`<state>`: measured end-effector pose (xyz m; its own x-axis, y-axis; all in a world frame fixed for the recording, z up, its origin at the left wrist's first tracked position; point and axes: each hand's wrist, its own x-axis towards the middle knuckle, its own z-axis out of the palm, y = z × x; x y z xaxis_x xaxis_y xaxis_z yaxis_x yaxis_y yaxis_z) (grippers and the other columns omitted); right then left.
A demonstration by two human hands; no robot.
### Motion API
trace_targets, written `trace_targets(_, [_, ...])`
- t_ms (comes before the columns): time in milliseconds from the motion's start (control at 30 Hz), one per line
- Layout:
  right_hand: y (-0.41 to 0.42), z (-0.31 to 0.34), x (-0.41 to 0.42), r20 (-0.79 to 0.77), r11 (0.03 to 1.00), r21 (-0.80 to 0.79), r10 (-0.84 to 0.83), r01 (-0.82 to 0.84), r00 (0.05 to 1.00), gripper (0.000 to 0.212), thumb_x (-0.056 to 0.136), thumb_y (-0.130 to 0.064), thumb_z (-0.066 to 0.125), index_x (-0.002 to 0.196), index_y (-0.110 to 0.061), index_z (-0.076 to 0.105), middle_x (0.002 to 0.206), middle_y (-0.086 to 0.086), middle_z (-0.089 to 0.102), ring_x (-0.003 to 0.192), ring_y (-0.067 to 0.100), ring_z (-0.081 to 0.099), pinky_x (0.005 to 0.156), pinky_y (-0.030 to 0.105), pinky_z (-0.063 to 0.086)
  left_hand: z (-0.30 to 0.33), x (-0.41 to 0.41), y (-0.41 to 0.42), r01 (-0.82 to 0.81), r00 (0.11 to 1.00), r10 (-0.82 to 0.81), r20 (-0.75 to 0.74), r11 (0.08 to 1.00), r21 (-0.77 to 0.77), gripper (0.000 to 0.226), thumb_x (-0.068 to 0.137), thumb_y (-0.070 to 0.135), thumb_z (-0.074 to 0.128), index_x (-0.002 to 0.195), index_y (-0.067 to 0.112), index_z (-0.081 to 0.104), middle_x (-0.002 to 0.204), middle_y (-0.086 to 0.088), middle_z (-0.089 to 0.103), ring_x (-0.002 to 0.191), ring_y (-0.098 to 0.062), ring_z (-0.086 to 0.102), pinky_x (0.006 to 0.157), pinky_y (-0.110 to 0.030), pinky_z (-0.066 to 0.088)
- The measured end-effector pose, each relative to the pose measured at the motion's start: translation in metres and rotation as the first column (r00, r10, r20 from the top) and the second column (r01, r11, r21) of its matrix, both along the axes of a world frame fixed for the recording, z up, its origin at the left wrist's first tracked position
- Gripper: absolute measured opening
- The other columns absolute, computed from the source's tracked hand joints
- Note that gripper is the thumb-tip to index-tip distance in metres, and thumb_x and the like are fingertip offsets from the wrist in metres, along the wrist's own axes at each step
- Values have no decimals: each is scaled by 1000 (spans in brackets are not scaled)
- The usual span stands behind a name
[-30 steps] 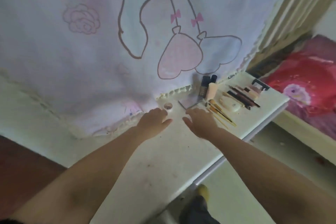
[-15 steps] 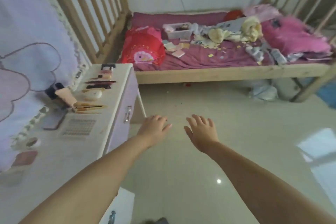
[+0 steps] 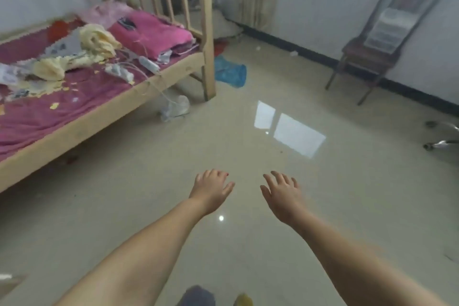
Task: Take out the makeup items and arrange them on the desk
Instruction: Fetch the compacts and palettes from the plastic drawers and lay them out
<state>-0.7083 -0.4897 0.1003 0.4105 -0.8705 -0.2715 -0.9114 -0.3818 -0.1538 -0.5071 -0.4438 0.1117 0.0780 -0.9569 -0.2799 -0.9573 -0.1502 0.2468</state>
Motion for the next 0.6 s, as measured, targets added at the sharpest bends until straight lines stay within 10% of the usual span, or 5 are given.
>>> trace_targets(600, [-343, -7, -162, 12, 841, -82, -536, 535, 844, 46, 99, -43, 21, 138, -24, 37, 148, 2, 35, 136, 19, 32, 109, 38, 24, -8, -158, -452, 540, 841, -539, 44, 842, 8, 48, 98, 47, 32, 135, 18, 42, 134, -4, 49, 126, -23, 41, 106, -36, 27])
